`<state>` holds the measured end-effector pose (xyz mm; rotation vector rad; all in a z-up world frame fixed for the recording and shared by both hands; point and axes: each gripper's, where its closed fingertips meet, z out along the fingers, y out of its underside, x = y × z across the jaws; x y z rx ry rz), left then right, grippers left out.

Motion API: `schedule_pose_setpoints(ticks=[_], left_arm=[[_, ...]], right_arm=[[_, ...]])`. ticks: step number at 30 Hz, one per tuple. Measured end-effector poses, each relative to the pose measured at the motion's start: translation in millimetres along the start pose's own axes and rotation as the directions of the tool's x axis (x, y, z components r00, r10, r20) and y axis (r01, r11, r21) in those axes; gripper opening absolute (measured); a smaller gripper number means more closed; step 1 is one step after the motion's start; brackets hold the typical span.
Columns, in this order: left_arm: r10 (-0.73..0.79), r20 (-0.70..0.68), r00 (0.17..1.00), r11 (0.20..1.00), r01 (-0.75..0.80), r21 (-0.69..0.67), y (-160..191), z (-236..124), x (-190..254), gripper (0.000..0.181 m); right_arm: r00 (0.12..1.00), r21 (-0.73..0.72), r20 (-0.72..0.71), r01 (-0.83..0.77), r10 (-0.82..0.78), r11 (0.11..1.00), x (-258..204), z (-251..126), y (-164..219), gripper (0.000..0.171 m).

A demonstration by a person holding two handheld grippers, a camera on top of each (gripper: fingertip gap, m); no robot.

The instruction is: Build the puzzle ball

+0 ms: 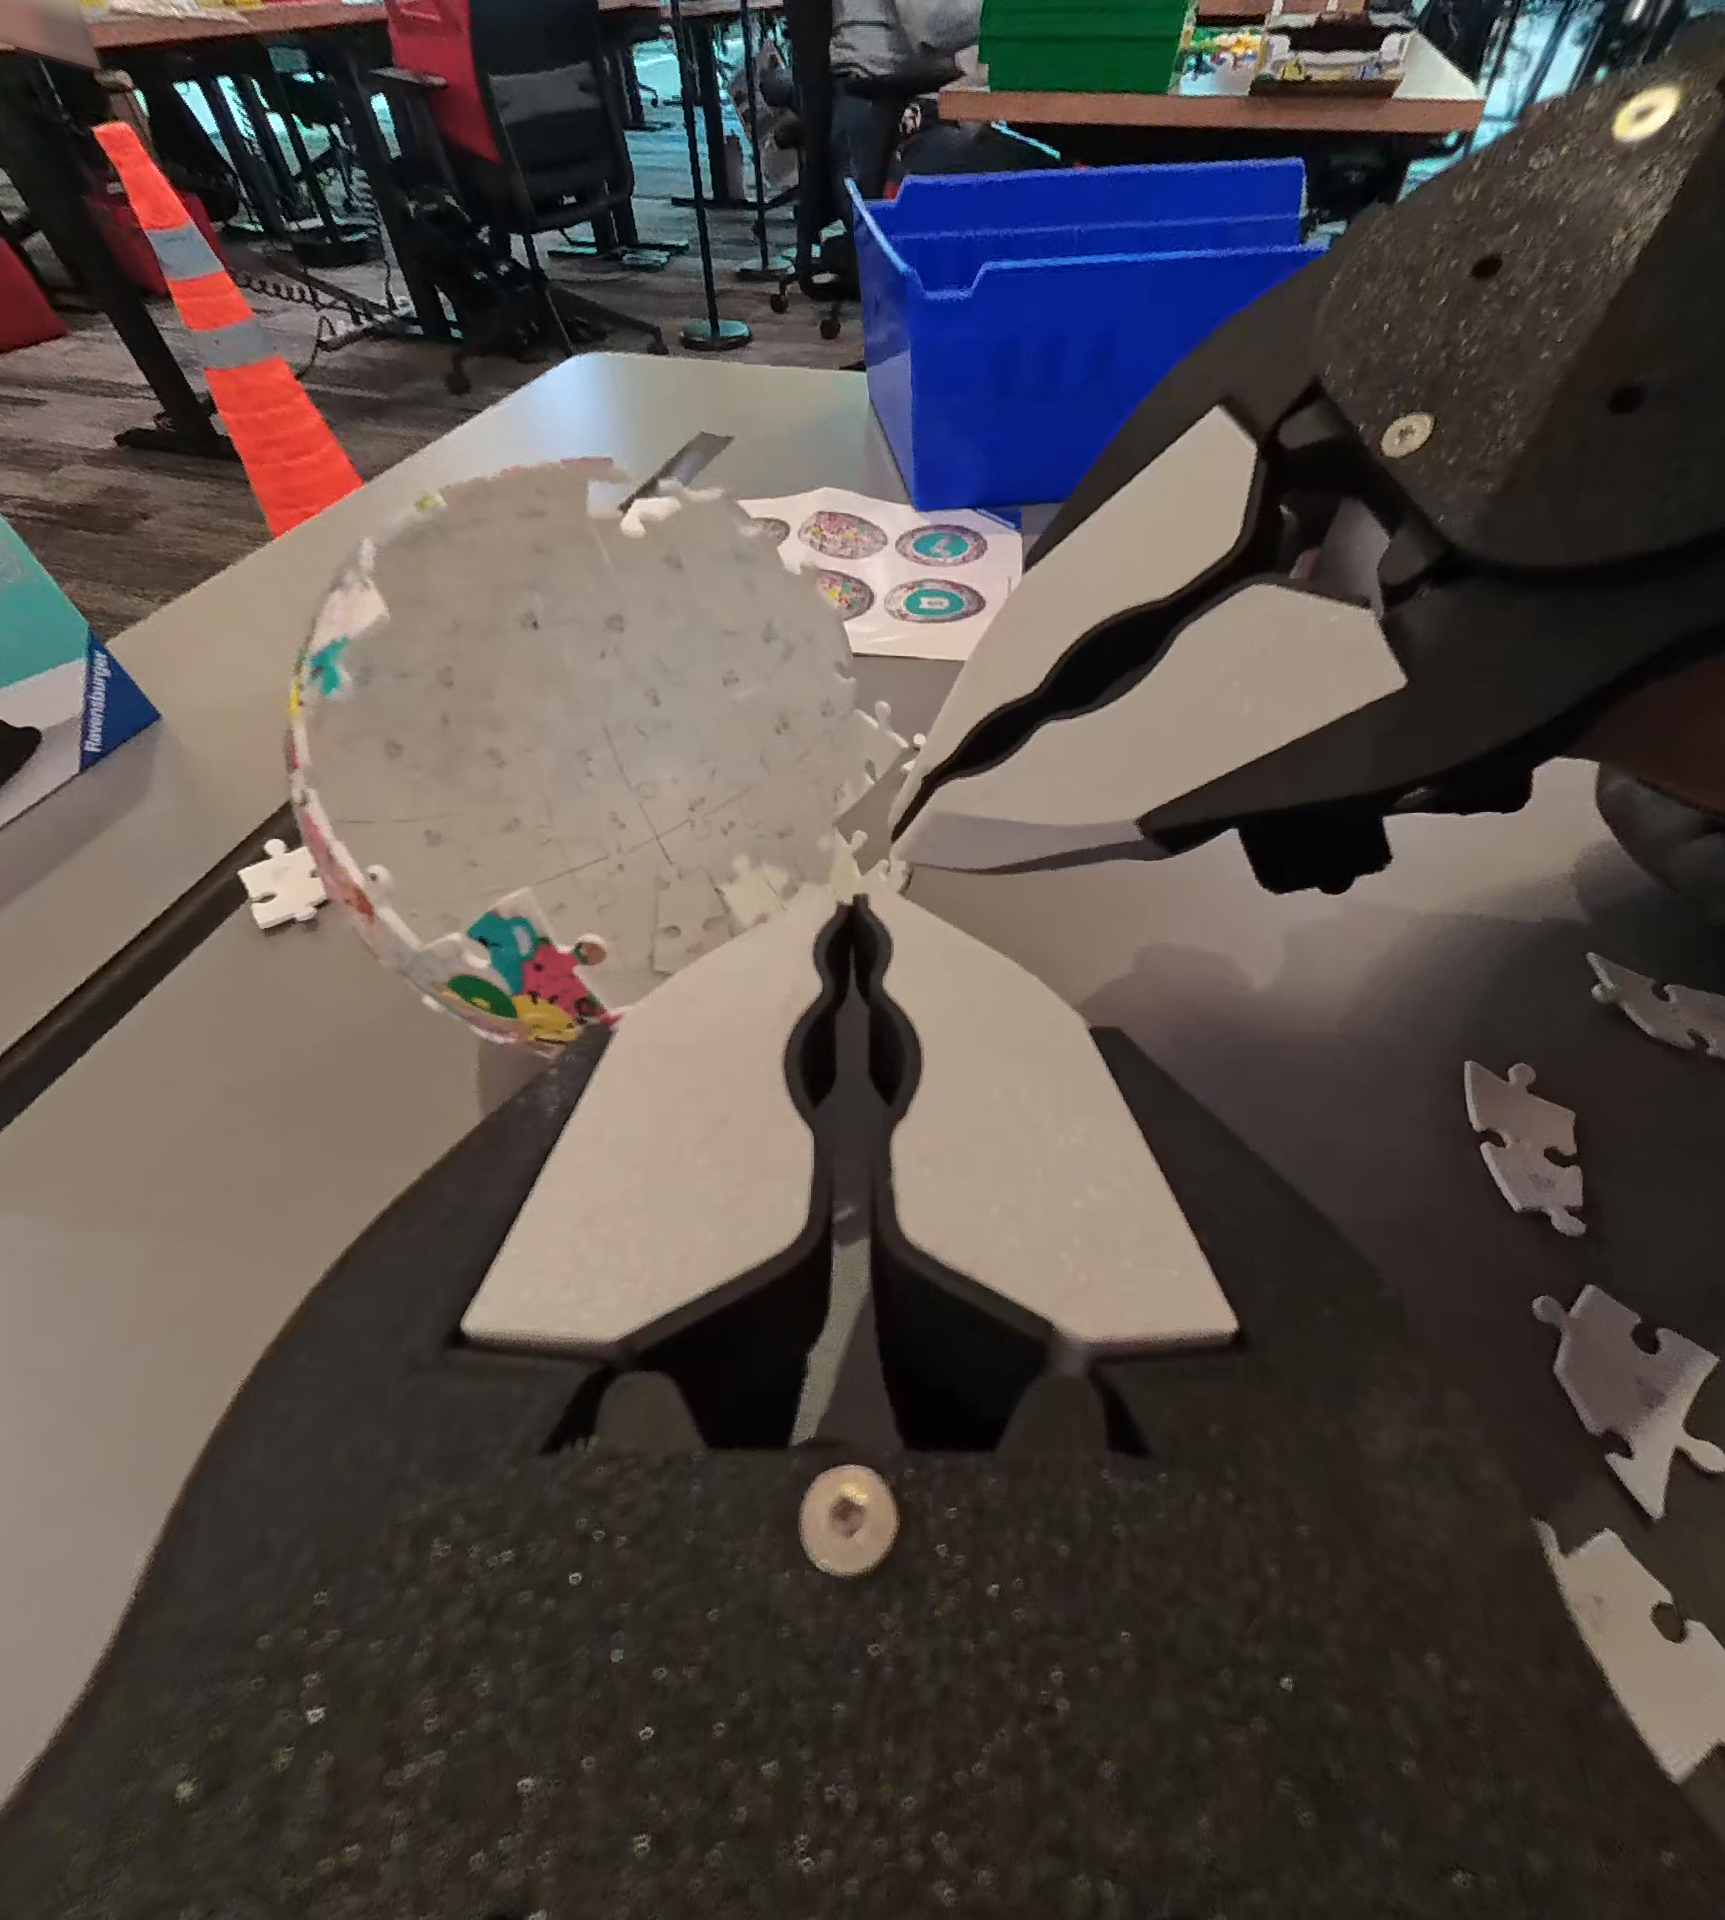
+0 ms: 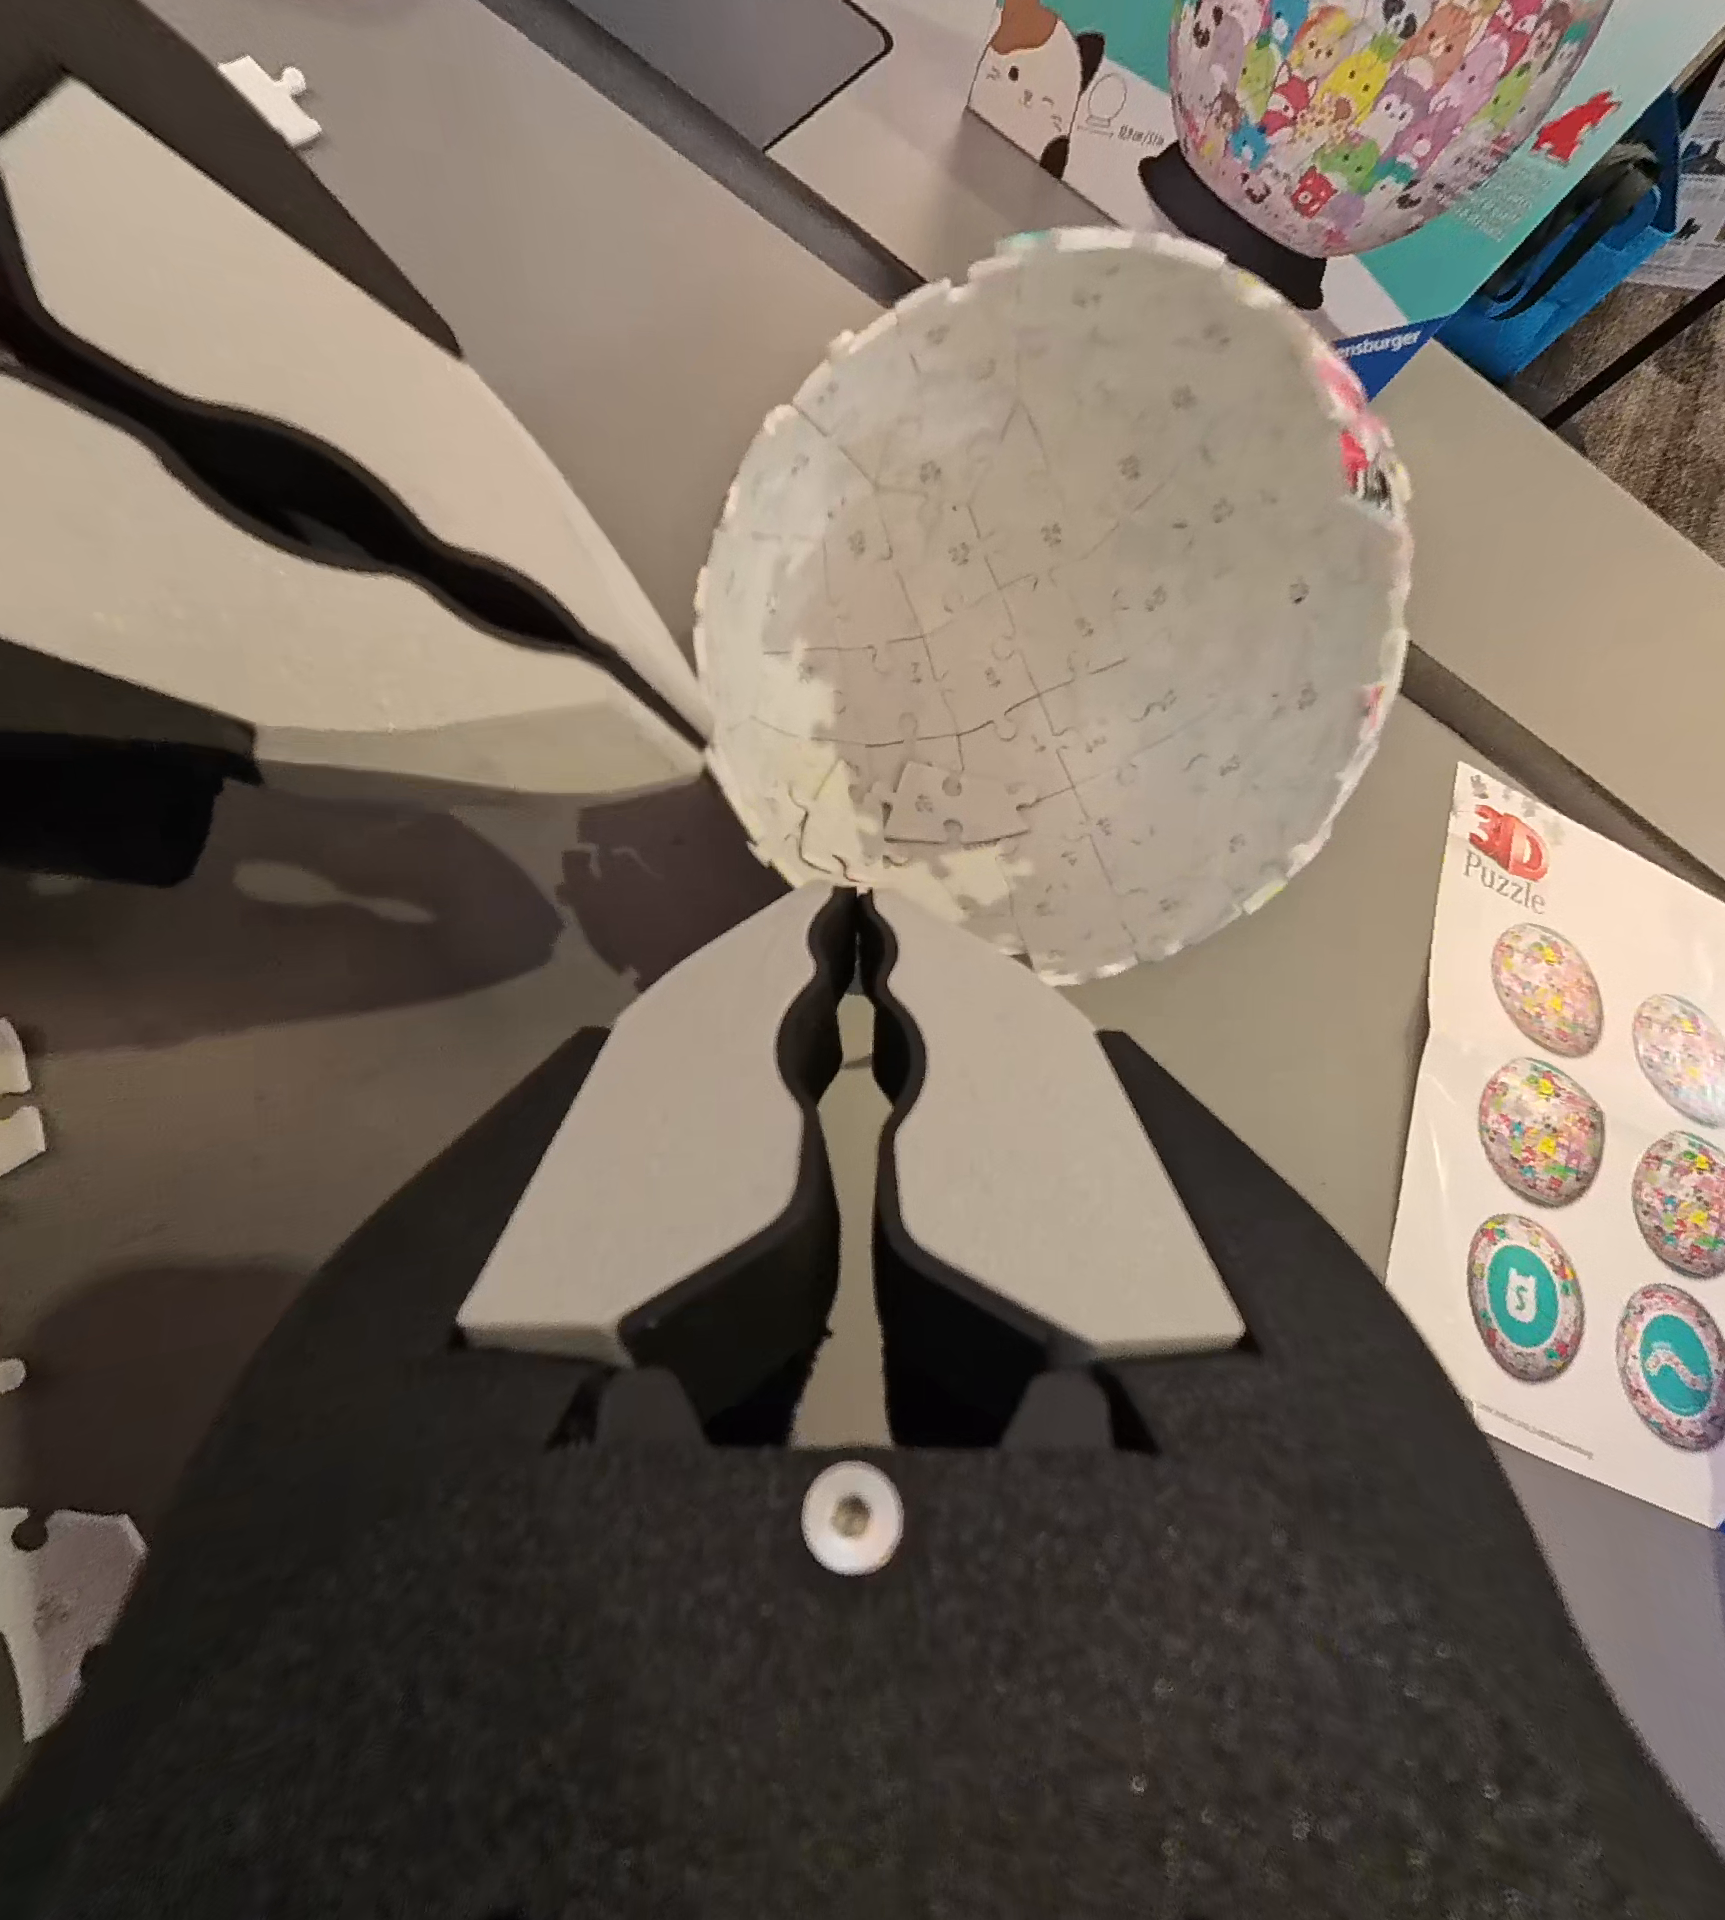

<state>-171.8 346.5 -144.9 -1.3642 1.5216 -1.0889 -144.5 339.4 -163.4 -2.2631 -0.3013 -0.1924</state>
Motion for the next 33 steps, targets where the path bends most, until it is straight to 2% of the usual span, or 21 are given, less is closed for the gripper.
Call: schedule_pose_setpoints(ticks=[11,33], left_arm=[[-0.015,0.033,0.999,1.0,0.015,-0.014,2.8,3.9,-5.6,0.0],[0.021,0.037,0.999,0.998,-0.019,-0.058,10.1,8.7,-2.3,0.0]], right_arm=[[0.996,0.018,-0.037,0.082,-0.082,0.996,-5.5,-3.9,-4.9,0.0],[0.997,-0.004,-0.021,0.08,-0.08,0.997,-9.5,4.6,1.0,0.0]])
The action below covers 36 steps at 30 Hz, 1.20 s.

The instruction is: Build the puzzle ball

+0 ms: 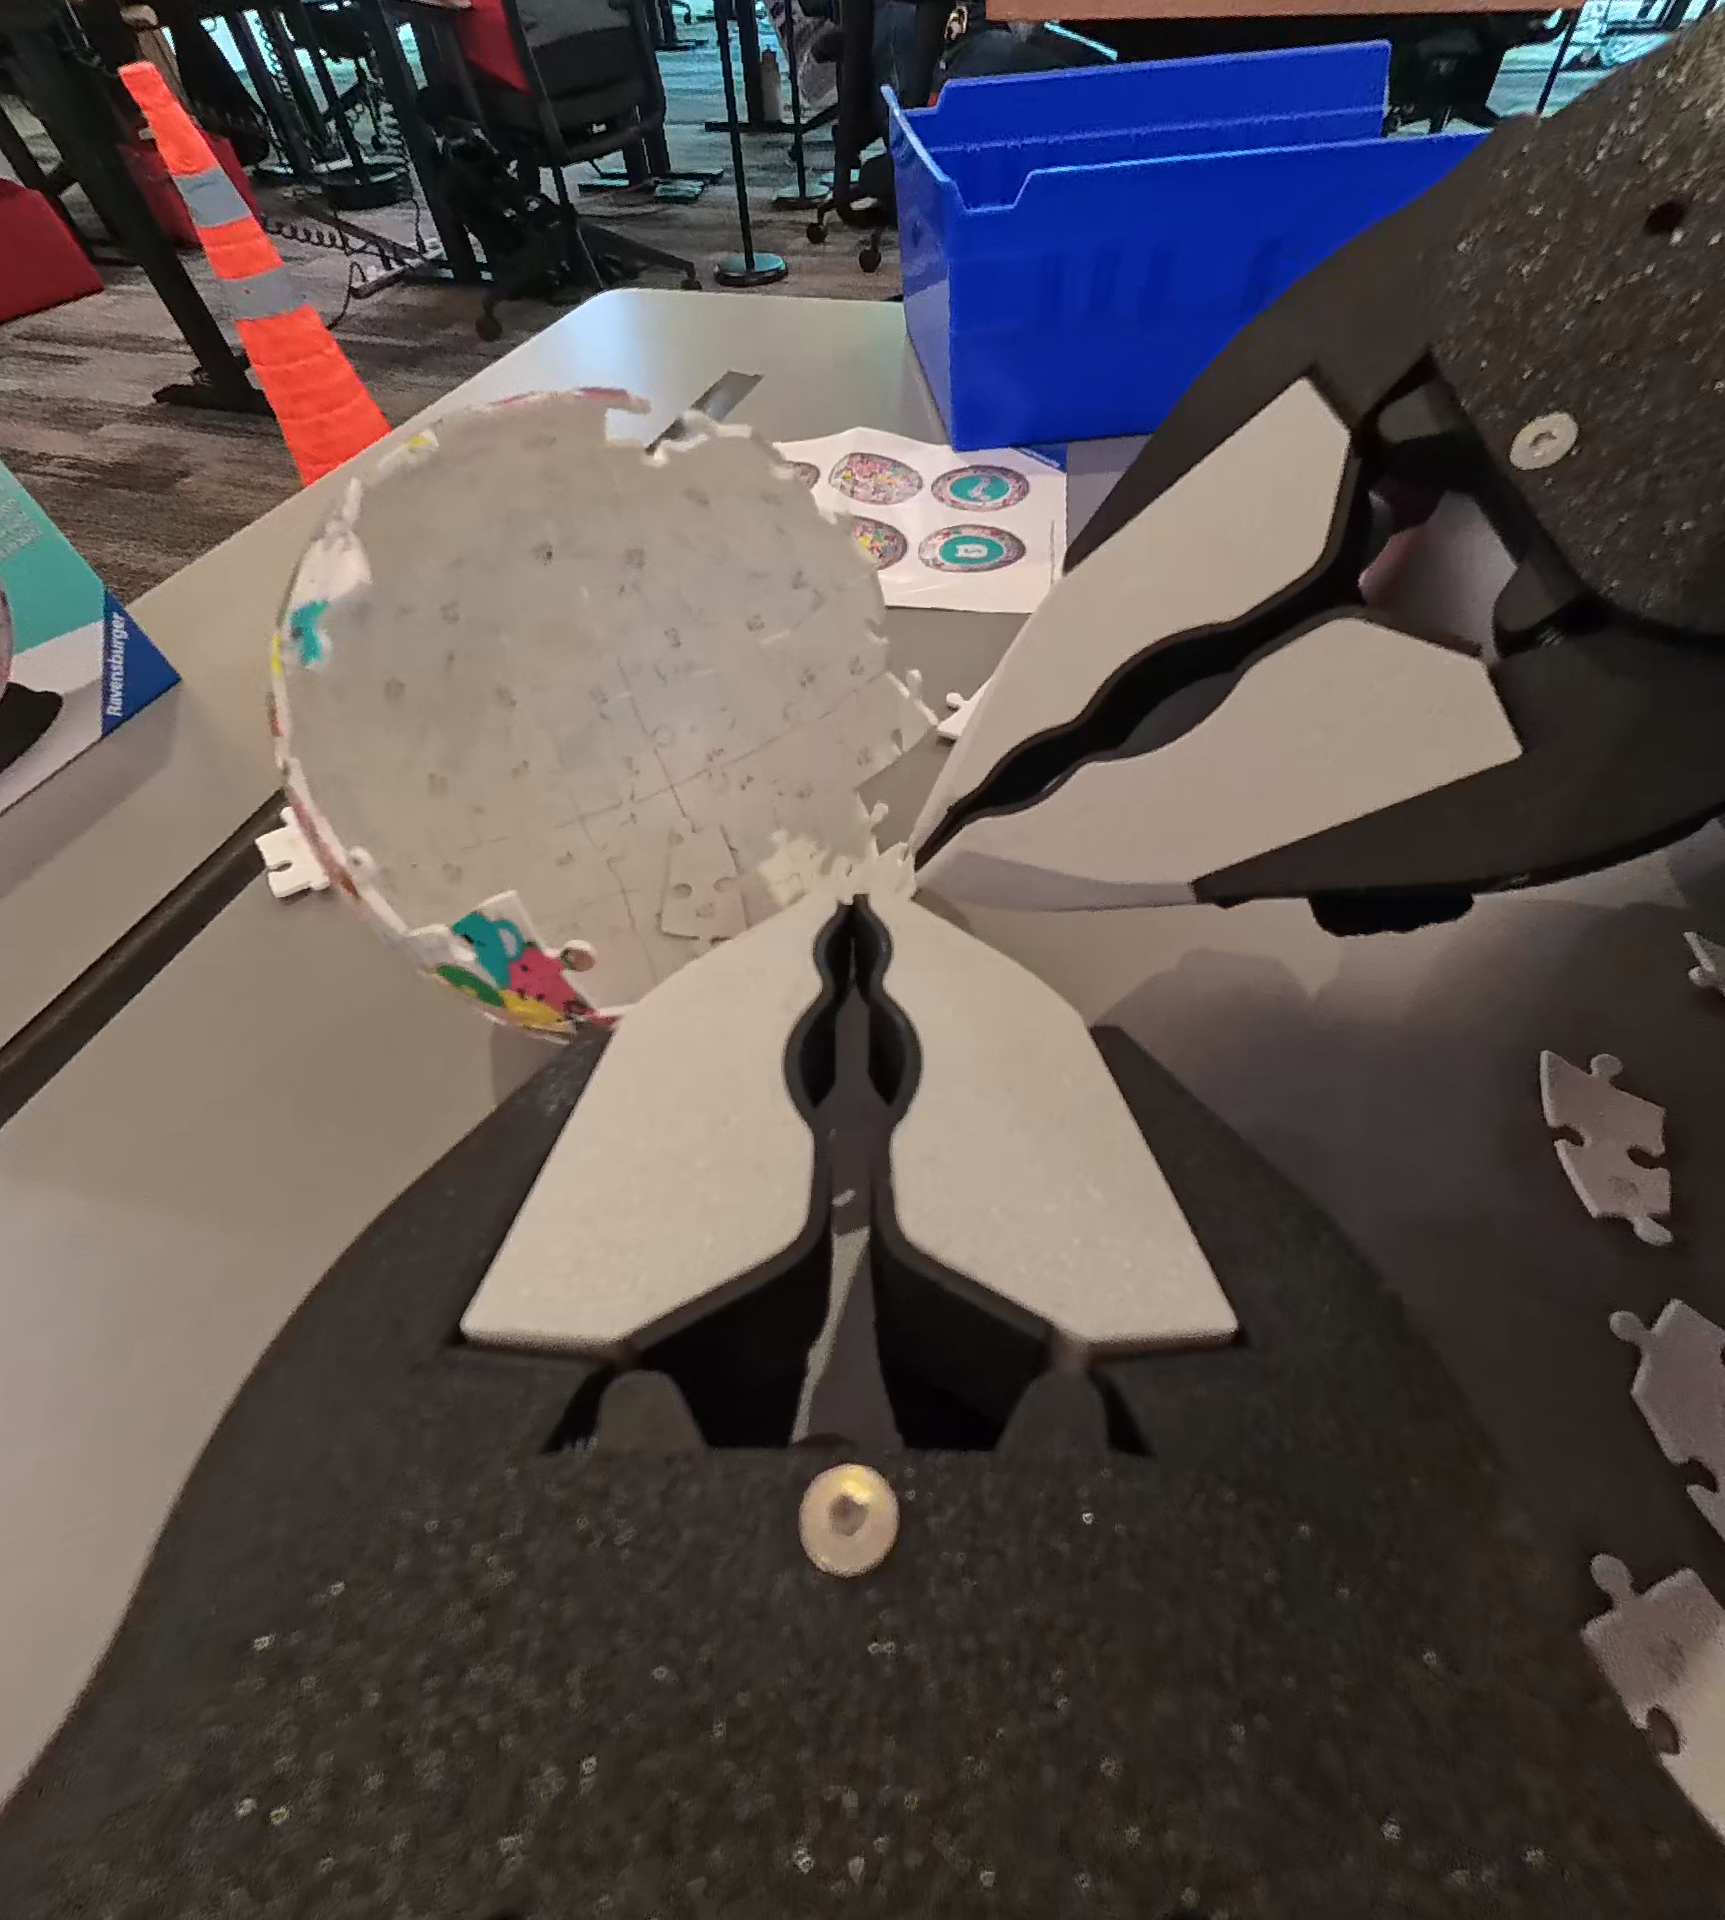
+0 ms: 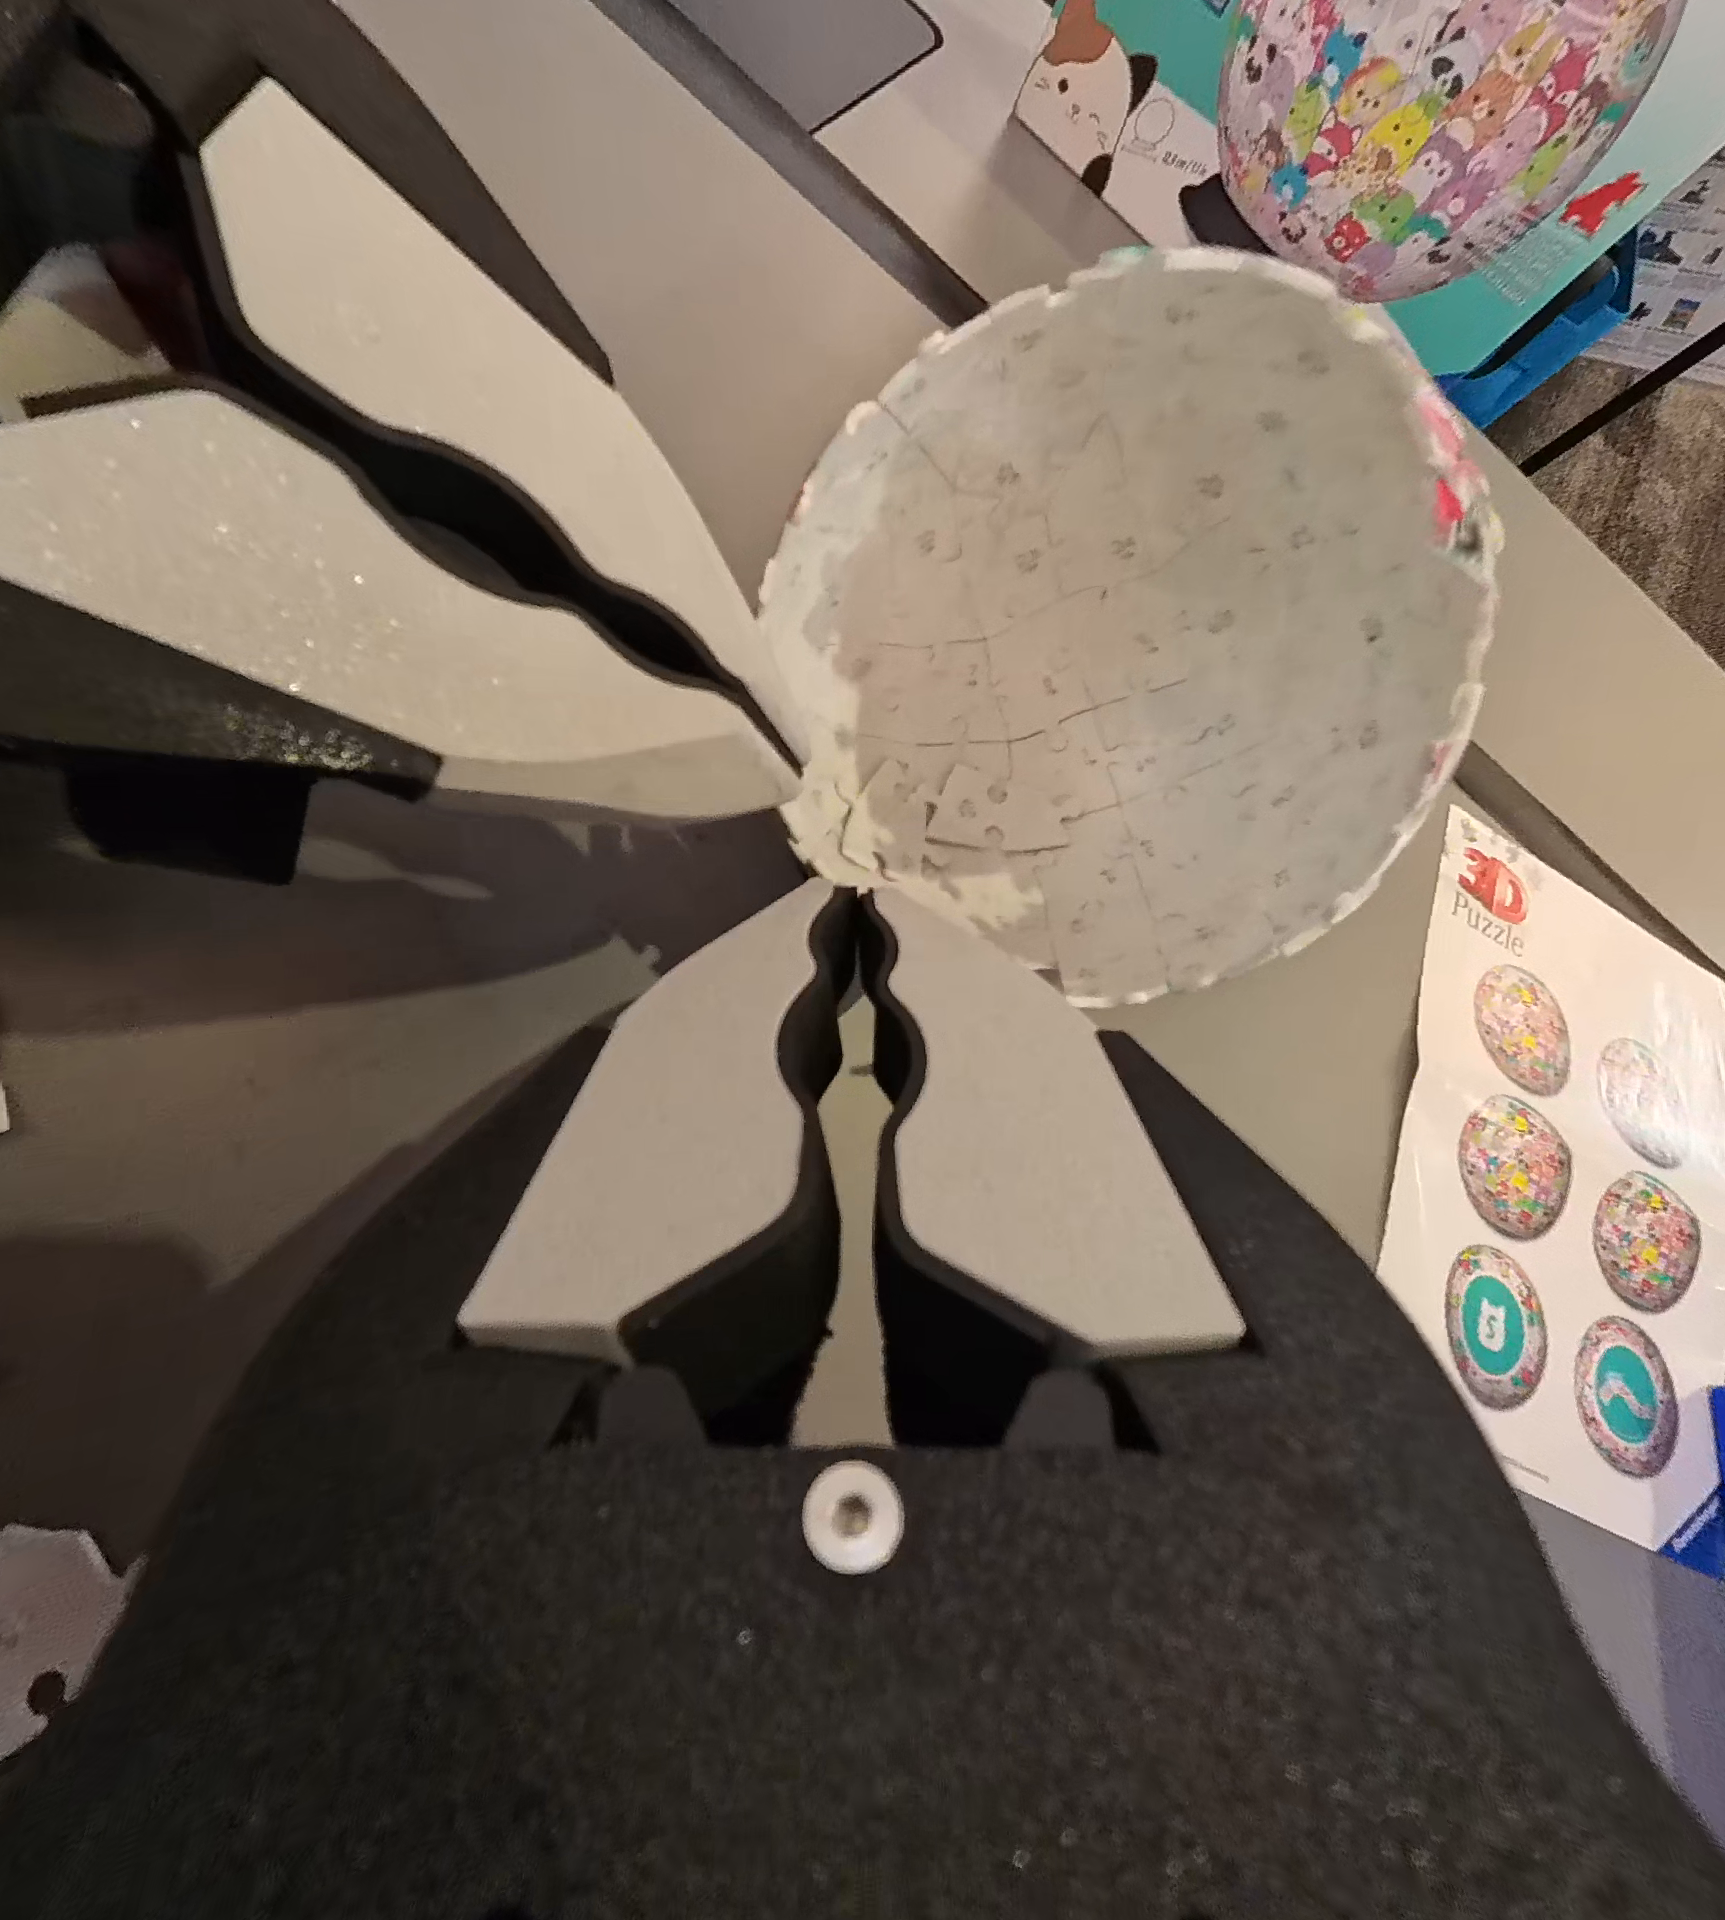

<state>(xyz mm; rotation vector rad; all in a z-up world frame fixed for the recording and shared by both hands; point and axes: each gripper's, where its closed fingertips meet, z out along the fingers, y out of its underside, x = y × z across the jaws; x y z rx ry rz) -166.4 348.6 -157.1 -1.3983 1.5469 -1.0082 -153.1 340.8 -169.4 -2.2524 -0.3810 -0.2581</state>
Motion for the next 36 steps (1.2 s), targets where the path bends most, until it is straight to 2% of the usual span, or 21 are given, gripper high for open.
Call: schedule_pose_setpoints(ticks=[36], left_arm=[[-0.003,0.01,1.0,0.995,0.004,-0.104,19.4,11.1,-2.0,0.0]], right_arm=[[1.0,-0.023,0.019,0.005,-0.005,1.0,-5.7,14.9,7.5,0.0]])
